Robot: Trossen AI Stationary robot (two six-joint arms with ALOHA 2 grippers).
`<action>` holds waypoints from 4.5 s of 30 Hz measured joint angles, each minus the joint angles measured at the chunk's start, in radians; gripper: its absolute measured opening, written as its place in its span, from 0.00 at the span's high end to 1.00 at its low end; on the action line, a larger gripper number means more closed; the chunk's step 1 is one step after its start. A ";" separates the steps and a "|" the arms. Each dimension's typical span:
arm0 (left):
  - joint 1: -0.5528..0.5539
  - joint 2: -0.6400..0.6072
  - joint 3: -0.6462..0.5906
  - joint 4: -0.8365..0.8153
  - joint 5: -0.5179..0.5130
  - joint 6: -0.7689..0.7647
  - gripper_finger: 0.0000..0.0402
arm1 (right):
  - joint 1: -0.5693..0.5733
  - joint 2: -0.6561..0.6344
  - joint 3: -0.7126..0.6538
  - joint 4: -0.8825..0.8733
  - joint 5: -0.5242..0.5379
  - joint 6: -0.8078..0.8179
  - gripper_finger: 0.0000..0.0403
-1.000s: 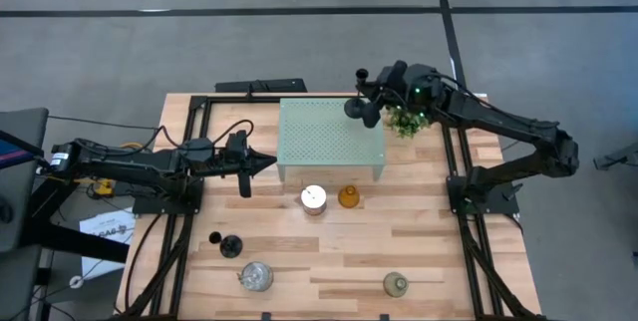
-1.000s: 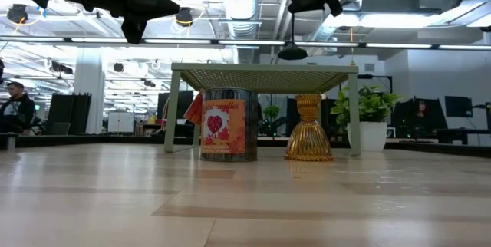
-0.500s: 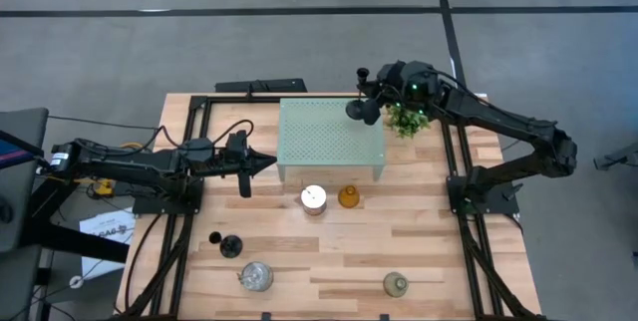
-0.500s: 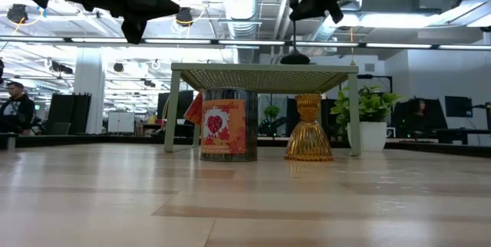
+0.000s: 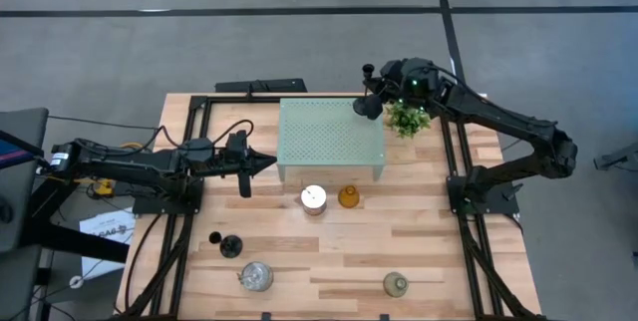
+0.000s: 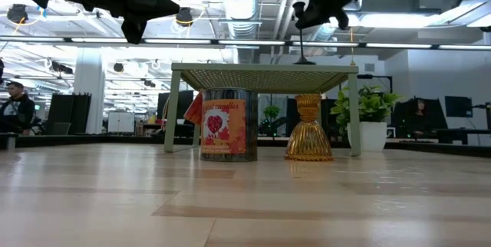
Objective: Pick & Place candle stick holders
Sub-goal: Put the black candle holder on the shelf, then put the green glass candle holder on the shelf
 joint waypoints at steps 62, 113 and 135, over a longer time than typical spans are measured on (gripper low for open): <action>0.000 0.000 0.000 -0.001 0.001 0.000 0.97 | 0.031 0.096 -0.001 -0.001 0.014 -0.001 0.92; 0.000 0.000 0.000 -0.001 0.000 0.000 0.97 | 0.027 0.016 -0.001 -0.400 -0.218 0.061 0.48; 0.000 0.000 0.000 -0.001 0.001 0.000 0.97 | 0.354 0.004 -0.001 -0.570 -0.331 0.144 0.63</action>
